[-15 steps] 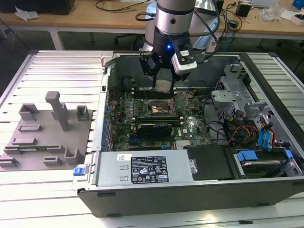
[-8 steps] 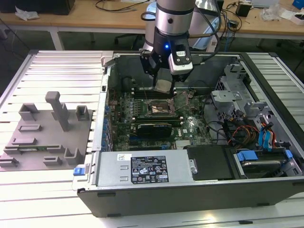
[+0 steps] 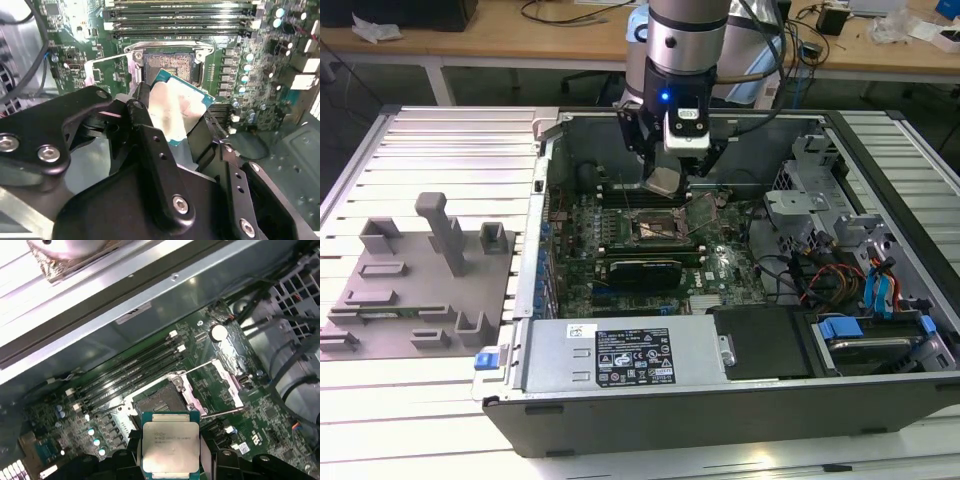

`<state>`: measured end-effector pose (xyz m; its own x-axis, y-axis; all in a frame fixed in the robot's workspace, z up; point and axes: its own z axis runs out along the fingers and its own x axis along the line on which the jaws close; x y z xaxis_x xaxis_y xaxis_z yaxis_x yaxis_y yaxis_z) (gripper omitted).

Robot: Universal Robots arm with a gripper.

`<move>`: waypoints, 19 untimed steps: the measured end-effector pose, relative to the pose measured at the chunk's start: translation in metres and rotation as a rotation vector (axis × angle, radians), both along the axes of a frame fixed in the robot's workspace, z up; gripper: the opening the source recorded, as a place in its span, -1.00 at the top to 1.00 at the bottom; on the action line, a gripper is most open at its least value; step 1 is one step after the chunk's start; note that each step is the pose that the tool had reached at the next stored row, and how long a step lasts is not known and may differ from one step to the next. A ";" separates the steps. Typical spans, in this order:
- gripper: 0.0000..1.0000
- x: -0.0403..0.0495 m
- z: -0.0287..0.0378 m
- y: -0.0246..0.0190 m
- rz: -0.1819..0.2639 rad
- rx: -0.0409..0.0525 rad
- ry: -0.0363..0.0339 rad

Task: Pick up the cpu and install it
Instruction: 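Place the cpu into insertion slot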

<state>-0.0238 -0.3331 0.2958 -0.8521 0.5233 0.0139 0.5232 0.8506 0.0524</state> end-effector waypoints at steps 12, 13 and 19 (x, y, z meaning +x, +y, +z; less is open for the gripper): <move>-0.09 0.0000 -0.0006 0.0000 -0.274 0.0000 0.0000; -0.09 0.0000 -0.0007 0.0000 -0.301 0.0000 0.0000; -0.09 0.0000 -0.0010 0.0000 -0.417 0.0001 -0.0001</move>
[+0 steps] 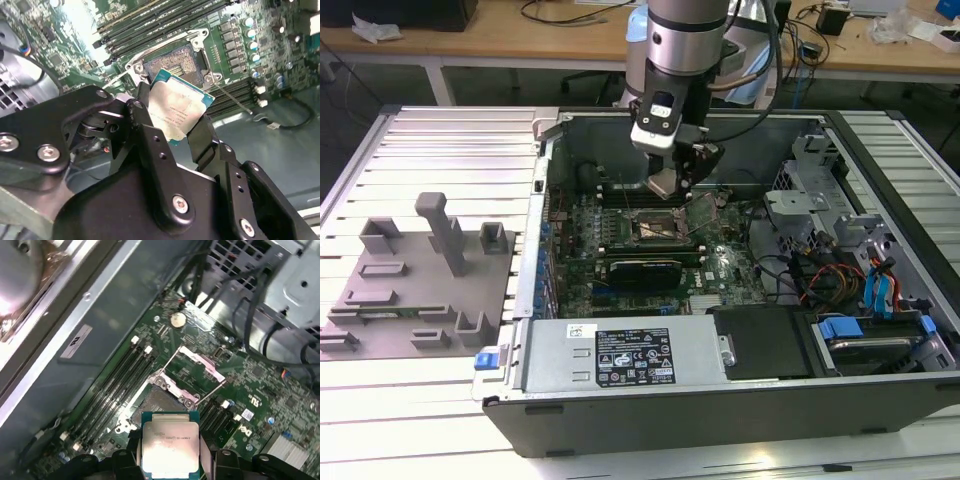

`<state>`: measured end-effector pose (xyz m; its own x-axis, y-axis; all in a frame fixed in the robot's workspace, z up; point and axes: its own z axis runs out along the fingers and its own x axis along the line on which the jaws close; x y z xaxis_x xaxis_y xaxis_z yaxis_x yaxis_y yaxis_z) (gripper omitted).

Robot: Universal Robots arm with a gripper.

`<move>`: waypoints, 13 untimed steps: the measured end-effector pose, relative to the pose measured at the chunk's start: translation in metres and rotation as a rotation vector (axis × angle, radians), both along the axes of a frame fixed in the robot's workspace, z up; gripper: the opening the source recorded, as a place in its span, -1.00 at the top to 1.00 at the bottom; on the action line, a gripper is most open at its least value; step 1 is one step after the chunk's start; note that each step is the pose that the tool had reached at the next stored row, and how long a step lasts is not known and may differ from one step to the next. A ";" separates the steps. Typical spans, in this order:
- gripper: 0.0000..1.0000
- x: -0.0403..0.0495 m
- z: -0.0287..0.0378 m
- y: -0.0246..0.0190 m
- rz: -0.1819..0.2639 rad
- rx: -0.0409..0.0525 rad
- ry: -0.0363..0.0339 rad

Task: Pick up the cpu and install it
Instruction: 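Place the cpu into insertion slot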

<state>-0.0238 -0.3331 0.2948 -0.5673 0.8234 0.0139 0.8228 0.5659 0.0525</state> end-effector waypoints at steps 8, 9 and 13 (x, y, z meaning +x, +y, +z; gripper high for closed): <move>-0.09 0.0000 -0.0008 0.0000 -0.219 0.0000 0.0000; -0.09 0.0000 -0.0009 0.0000 -0.233 0.0000 0.0000; -0.09 0.0000 -0.0012 0.0000 -0.320 -0.0001 0.0001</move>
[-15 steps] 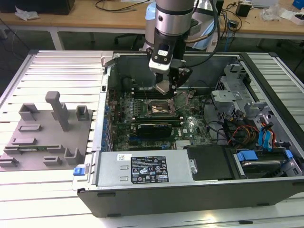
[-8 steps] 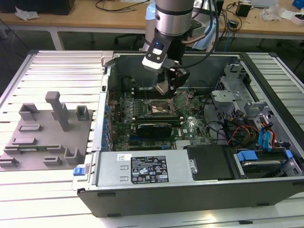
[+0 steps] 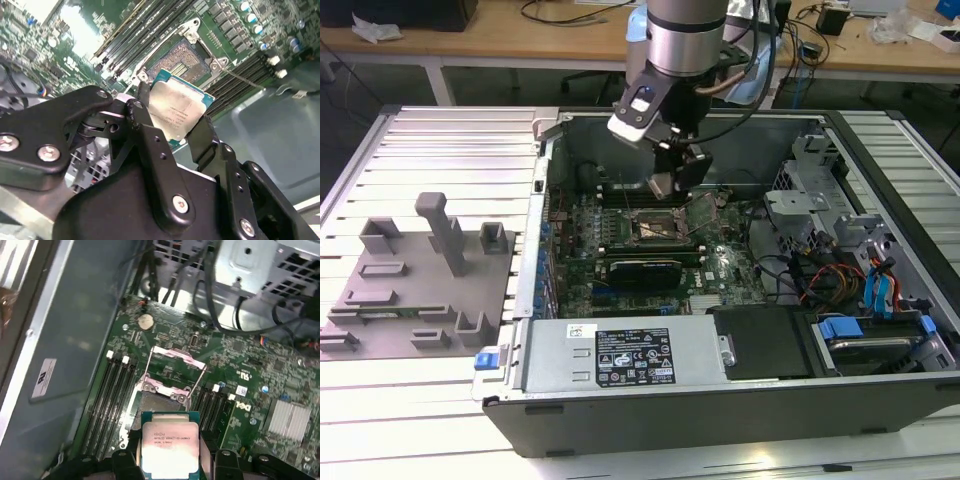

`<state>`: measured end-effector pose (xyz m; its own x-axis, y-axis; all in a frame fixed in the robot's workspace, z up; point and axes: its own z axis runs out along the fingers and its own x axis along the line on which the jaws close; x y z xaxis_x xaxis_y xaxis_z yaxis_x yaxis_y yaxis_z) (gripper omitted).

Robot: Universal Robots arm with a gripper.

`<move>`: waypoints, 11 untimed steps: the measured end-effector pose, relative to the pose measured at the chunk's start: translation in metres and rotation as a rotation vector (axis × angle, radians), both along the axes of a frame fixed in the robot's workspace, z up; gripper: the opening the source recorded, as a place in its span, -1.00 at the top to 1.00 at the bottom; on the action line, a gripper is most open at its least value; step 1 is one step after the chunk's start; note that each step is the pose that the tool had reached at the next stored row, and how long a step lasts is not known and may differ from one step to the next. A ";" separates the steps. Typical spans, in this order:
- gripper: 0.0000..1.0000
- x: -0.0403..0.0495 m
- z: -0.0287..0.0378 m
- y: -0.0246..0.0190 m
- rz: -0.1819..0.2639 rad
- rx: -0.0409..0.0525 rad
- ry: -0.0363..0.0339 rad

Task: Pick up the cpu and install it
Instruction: 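Place the cpu into insertion slot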

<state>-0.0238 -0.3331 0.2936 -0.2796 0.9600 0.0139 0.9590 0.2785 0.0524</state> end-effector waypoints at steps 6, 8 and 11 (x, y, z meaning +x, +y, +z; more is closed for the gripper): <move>-0.09 0.0000 -0.0007 0.0000 -0.128 0.0001 -0.0001; -0.09 0.0000 -0.0010 0.0000 -0.163 0.0000 0.0000; -0.09 0.0000 -0.0016 0.0000 -0.228 -0.0001 0.0001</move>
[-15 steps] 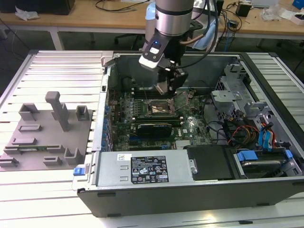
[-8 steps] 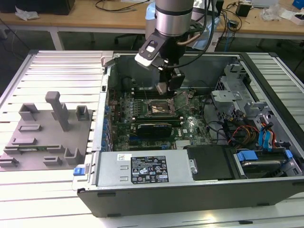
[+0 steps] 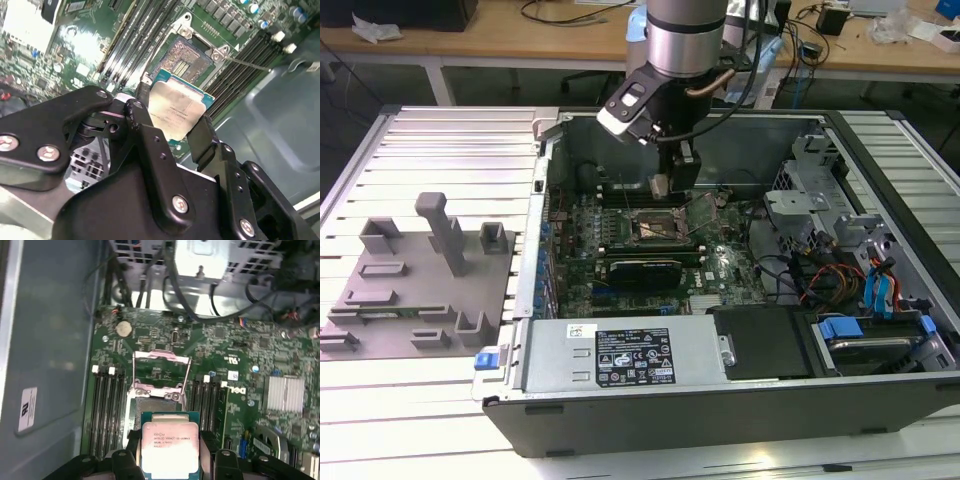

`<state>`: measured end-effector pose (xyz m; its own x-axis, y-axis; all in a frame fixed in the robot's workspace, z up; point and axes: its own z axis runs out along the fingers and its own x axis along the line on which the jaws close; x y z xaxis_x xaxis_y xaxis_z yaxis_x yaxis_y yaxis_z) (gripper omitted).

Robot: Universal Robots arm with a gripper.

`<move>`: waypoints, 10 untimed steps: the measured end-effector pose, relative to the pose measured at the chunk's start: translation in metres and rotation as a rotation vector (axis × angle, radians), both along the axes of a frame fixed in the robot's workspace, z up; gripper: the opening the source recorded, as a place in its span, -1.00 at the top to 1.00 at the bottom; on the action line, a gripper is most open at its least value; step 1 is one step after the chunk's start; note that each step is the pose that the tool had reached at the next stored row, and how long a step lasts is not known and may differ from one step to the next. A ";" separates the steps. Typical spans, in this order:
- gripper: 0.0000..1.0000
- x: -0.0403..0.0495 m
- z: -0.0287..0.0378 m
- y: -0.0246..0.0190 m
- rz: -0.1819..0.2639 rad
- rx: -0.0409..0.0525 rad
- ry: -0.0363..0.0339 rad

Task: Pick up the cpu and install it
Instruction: 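Place the cpu into insertion slot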

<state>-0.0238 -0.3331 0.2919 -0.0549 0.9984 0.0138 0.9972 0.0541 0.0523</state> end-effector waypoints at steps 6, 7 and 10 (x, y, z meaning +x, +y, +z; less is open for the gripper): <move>-0.09 -0.0005 -0.0052 0.0000 -0.010 0.0002 -0.0002; -0.09 -0.0005 -0.0071 0.0000 -0.011 0.0002 -0.0001; -0.09 -0.0006 -0.0143 0.0000 -0.016 0.0001 -0.0001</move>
